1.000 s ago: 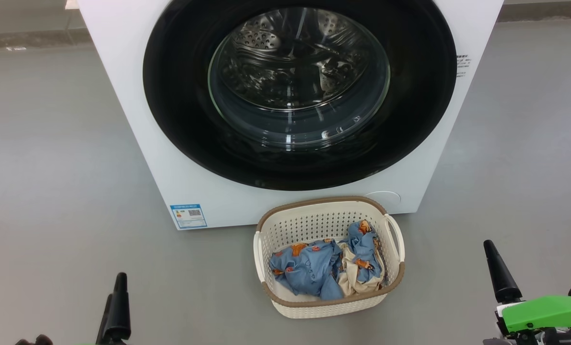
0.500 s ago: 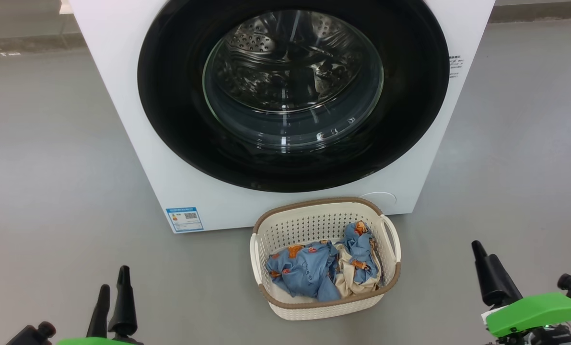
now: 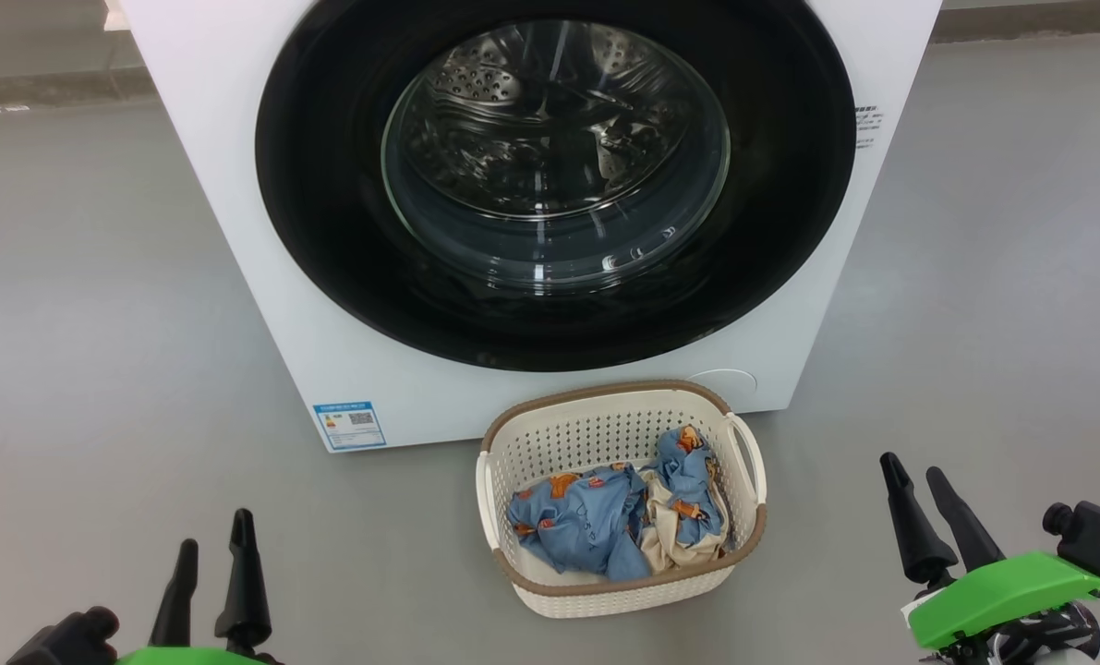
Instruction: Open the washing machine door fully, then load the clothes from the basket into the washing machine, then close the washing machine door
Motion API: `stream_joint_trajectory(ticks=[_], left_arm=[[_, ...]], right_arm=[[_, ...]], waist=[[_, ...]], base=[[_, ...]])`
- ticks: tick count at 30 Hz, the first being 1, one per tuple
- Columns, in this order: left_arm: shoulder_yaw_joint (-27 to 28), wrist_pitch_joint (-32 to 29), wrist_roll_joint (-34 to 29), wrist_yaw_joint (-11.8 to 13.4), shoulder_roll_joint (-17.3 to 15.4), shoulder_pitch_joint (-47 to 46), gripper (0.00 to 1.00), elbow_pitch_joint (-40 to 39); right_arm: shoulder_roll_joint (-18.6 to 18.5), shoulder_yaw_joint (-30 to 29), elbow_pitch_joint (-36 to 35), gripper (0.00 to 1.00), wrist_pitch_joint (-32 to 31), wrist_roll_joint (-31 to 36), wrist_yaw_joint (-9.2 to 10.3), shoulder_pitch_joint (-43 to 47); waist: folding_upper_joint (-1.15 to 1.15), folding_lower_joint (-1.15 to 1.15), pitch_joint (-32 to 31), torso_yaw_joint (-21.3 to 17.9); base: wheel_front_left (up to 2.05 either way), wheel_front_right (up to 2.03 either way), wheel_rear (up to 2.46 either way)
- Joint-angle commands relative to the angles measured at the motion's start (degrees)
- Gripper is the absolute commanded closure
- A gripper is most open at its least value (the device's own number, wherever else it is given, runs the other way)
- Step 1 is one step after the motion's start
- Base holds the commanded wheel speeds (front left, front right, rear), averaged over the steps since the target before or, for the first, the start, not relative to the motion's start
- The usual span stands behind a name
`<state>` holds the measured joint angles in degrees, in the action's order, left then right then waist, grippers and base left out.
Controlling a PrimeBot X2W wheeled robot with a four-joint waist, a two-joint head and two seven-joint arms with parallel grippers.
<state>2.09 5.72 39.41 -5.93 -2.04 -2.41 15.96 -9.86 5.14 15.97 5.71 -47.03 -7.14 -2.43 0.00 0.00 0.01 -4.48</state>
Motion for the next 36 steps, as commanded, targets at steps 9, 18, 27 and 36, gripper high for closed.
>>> stream_joint_trajectory(ticks=[9, 18, 27, 36], left_arm=[[1.21, 2.34, -8.04, 1.18, -1.23, -3.29, 0.00, -0.53], [1.81, 3.85, -14.41, 2.12, -1.65, -3.89, 0.00, 0.75], [1.56, 5.37, -21.11, 2.12, -2.32, -4.23, 0.00, 1.39], [1.82, 6.89, -27.46, 2.62, -2.74, -4.01, 0.00, 0.71]], right_arm=[[-2.58, 2.08, -1.38, 0.00, 2.36, 6.98, -0.24, -3.33], [-3.80, 5.04, -1.03, 0.00, 3.87, 12.76, -0.26, -3.86], [-4.93, 6.42, -1.15, 0.00, 5.39, 17.84, -0.29, -4.61], [-6.09, 7.08, -1.74, 0.00, 6.90, 23.58, -0.31, -4.91]], waist=[[0.00, 0.00, -0.10, -0.60], [0.00, 0.00, -0.20, -0.92], [0.00, 0.00, -0.05, -1.31], [0.00, 0.00, 0.16, -1.64]], base=[[0.00, 0.00, 0.00], [0.00, 0.00, 0.00], [0.00, 0.00, 0.00], [0.00, 0.00, 0.00]])
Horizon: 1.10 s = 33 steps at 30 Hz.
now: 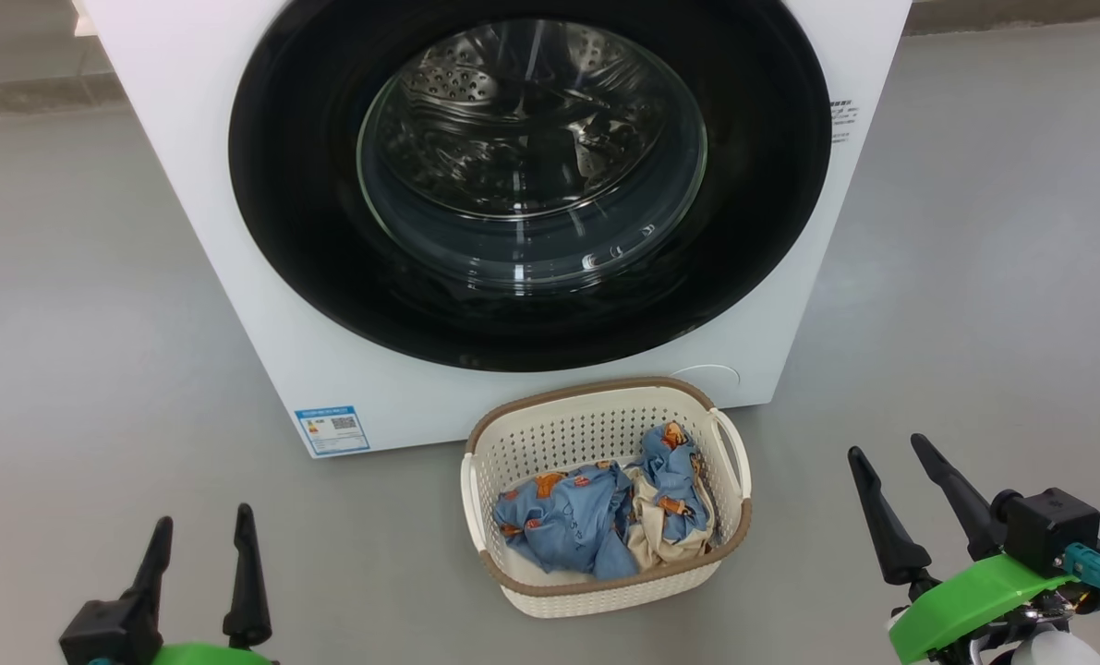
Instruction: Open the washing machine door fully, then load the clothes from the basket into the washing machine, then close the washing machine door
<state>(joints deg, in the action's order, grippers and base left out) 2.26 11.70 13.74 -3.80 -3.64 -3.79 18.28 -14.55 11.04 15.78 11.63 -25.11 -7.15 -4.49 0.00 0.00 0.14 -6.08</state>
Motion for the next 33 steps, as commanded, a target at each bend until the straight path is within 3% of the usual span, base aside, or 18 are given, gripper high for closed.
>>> stream_joint_trajectory(ticks=[1, 14, 33], left_arm=[[1.68, 1.08, -2.50, 0.57, -1.17, -2.67, 0.00, -1.65], [2.23, 3.27, -11.41, 1.28, -1.67, -3.12, 0.00, -0.98], [3.87, 3.30, -9.57, 0.80, -0.94, -3.35, 0.00, 1.74]], right_arm=[[-1.47, 1.19, -1.61, 0.00, 1.15, 2.42, -0.30, -2.88], [-2.41, 1.86, -2.18, 0.00, 3.33, 10.94, -0.34, -2.97], [-1.56, -0.49, -2.52, 0.00, 3.37, 11.35, -0.34, -2.02]], waist=[[0.00, 0.00, 0.06, -0.07], [0.00, 0.00, -0.38, -0.84], [0.00, 0.00, -0.89, -0.66]], base=[[0.00, 0.00, 0.00], [0.00, 0.00, 0.00], [0.00, 0.00, 0.00]])
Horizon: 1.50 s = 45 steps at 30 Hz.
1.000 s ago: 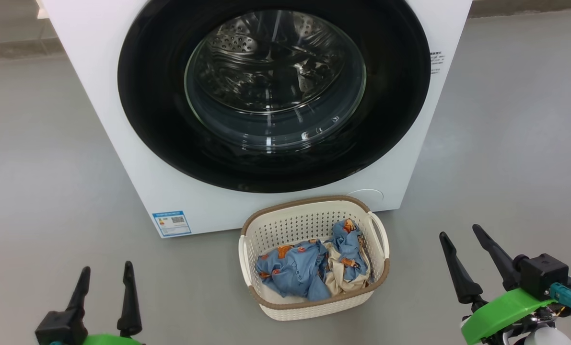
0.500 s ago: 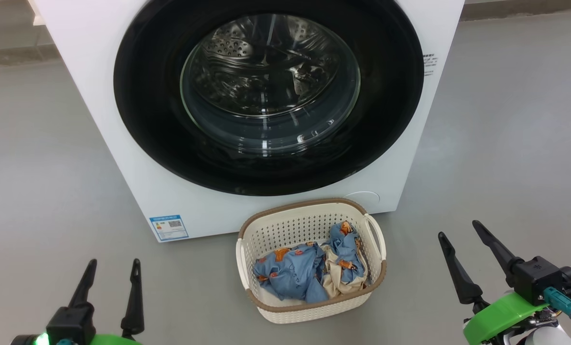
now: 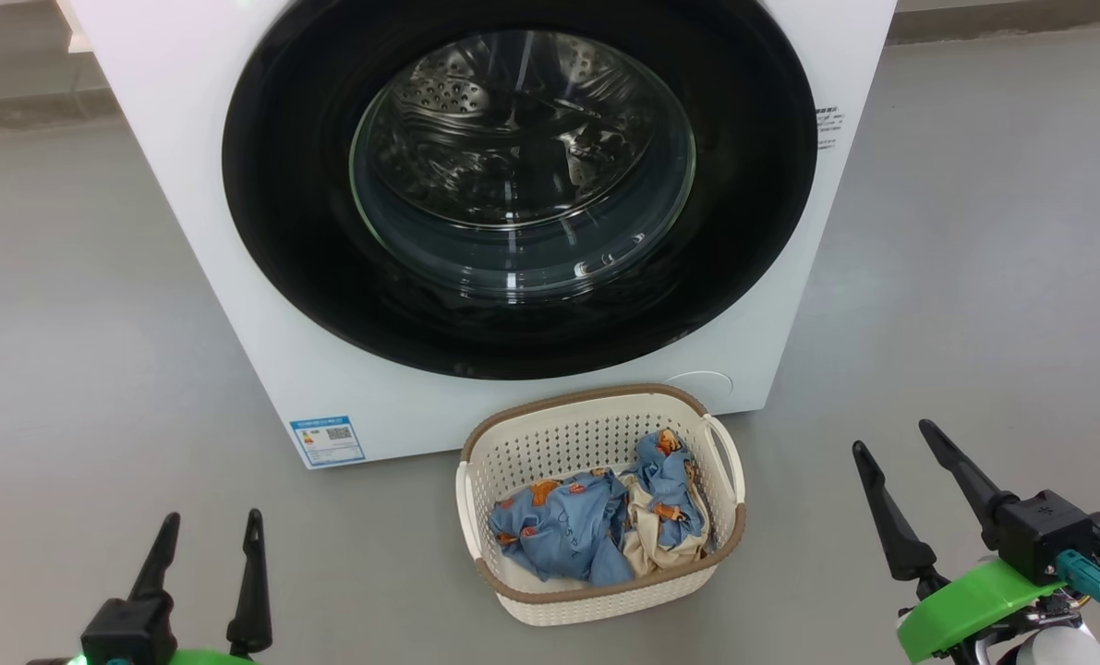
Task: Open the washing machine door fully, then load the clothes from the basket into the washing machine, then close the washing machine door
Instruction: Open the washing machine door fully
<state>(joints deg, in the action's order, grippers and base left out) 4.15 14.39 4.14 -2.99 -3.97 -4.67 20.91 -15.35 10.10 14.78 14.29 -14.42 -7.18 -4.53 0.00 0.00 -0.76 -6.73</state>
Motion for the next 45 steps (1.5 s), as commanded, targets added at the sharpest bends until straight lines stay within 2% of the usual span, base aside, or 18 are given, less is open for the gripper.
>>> stream_joint_trajectory(ticks=[1, 12, 34, 45], left_arm=[[1.98, 0.61, -0.19, 0.12, -0.64, -2.45, 0.00, -0.92], [2.01, 0.61, -1.09, 0.53, -0.69, -2.72, 0.00, -1.13], [2.03, 0.61, -1.11, 0.61, -0.59, -3.55, 0.00, -0.91], [2.01, 0.61, 0.32, -0.50, -0.17, -3.81, 0.00, -1.12]], right_arm=[[-0.71, 0.33, -1.56, 0.00, 0.71, 0.67, -0.31, -1.94], [-0.60, -0.65, -1.78, 0.00, 0.71, 0.58, -0.31, -1.79], [-0.35, -0.98, -1.77, 0.00, 0.71, 0.45, -0.31, -2.21], [-0.17, -1.19, -1.67, 0.00, 0.71, 0.42, -0.31, -2.43]], waist=[[0.00, 0.00, 0.02, -0.01], [0.00, 0.00, 0.37, -0.16], [0.00, 0.00, 1.22, -1.33], [0.00, 0.00, 1.43, -1.63]], base=[[0.01, 0.01, -0.02], [0.48, 0.48, -0.97], [1.20, 1.20, -2.41], [0.93, 0.93, -1.87]])
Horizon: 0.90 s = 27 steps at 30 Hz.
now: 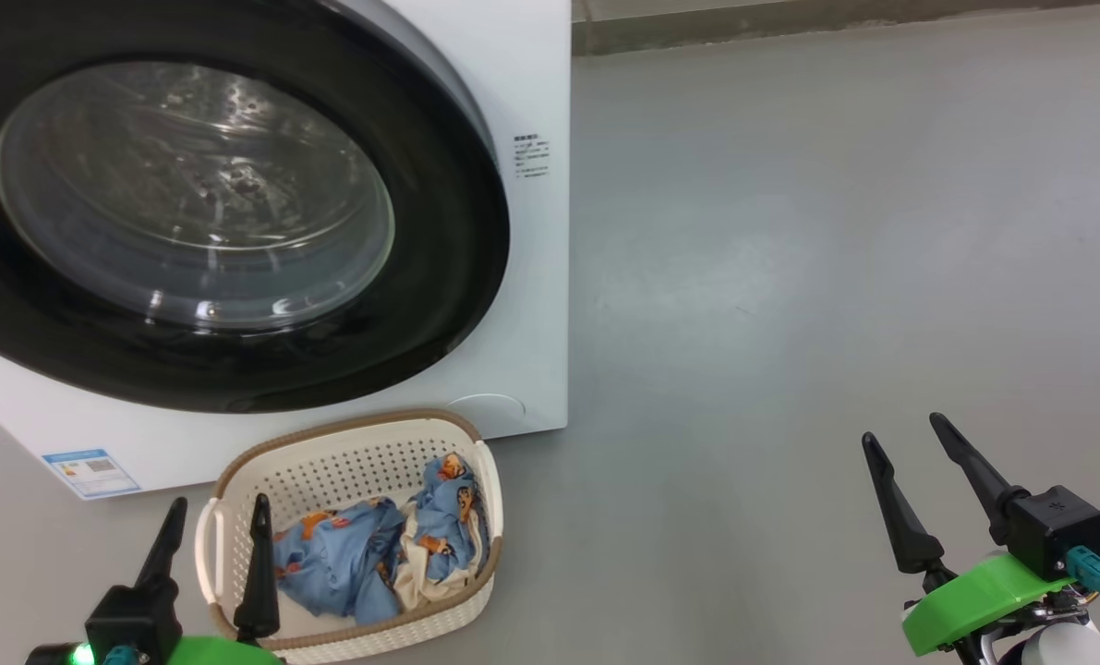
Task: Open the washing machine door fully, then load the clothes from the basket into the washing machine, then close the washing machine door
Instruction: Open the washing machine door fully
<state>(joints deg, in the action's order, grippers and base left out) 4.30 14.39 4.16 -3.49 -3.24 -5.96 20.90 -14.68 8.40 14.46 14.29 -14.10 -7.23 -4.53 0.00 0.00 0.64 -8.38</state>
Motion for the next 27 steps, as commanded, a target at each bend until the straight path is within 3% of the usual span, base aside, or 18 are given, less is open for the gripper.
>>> stream_joint_trajectory(ticks=[1, 24, 25, 27], left_arm=[[1.80, 0.61, 0.31, -0.04, -0.87, -2.53, 0.00, -1.08], [0.90, 0.61, 1.39, 0.23, -0.04, -1.51, 0.00, -0.73], [0.82, 0.61, 1.51, 0.32, 0.00, -1.33, 0.00, -0.77], [0.62, 0.61, 1.79, 0.50, 0.08, -1.00, 0.00, -0.83]], right_arm=[[-0.83, 0.50, -1.33, 0.00, 0.71, 0.08, -0.25, -2.46], [-0.05, 0.86, -0.76, 0.00, 0.71, -1.86, -0.25, -4.27], [0.21, 0.97, -0.68, 0.52, 0.71, -2.93, -0.25, -4.56], [0.82, 1.05, -0.80, 0.84, 0.71, -6.13, -0.25, -5.32]], waist=[[0.00, 0.00, 0.04, 0.01], [0.00, 0.00, -0.11, 1.36], [0.00, 0.00, -0.08, 1.46], [0.00, 0.00, 0.01, 1.67]], base=[[0.47, 0.47, -0.95], [0.05, 0.05, -0.10], [0.00, 0.00, 0.00], [0.00, 0.00, 0.00]])
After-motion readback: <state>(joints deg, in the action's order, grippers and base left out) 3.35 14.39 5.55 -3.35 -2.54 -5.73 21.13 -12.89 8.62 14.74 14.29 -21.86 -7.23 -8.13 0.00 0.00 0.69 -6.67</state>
